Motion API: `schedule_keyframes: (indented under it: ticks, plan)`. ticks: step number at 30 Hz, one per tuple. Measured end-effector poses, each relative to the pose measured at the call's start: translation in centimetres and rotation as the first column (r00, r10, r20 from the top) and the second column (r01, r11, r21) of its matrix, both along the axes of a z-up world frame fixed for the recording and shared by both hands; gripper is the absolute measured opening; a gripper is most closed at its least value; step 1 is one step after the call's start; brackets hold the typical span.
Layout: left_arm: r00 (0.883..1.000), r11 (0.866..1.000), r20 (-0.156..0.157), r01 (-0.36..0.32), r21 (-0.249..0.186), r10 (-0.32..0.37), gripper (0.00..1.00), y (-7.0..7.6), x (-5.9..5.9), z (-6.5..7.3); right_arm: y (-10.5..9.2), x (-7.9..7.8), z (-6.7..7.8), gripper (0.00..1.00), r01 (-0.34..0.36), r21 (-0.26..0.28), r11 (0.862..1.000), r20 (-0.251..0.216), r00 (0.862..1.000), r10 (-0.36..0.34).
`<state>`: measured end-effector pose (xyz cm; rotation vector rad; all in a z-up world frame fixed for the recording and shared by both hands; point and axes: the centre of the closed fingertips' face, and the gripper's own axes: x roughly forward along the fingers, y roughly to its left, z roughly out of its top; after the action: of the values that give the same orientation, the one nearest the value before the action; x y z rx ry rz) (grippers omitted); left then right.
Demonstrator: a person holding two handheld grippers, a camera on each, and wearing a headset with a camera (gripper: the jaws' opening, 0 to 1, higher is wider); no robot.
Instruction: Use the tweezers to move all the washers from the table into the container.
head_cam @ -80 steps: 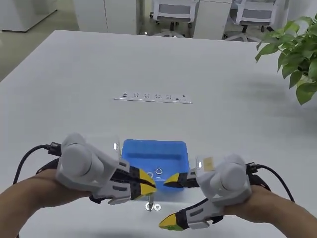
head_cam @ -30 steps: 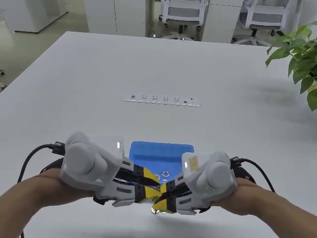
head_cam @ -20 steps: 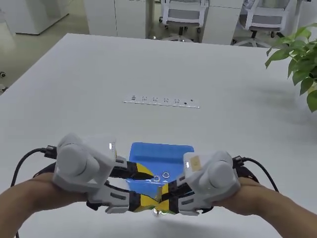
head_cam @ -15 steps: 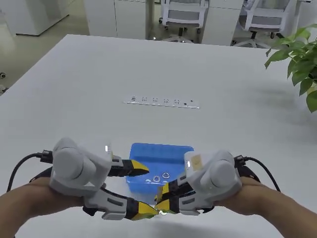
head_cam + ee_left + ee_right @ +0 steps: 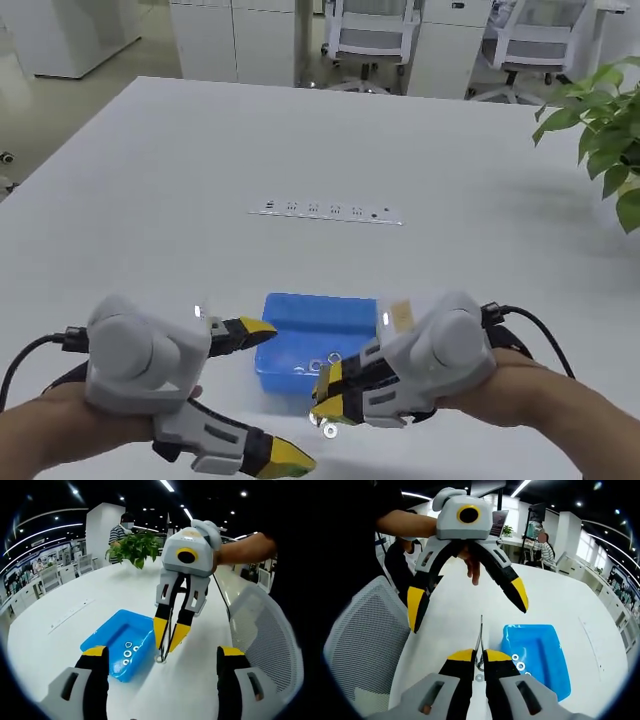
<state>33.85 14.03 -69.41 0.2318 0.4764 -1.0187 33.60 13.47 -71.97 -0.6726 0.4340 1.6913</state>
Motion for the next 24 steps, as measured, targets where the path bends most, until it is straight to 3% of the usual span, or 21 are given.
schedule_keyframes:
  ticks: [12,24]
  plan:
    - [0.999,0.999,0.007,-0.039,-0.033,0.039,0.99,0.6,-0.5,0.7,-0.2,0.3,1.9,0.08,-0.007,0.009,1.0,0.001,1.0,0.007]
    - [0.998,0.998,0.037,-0.048,-0.039,0.049,0.99,0.5,-0.1,1.6,-0.5,3.0,4.4,0.08,0.017,0.036,0.999,0.043,0.999,-0.019]
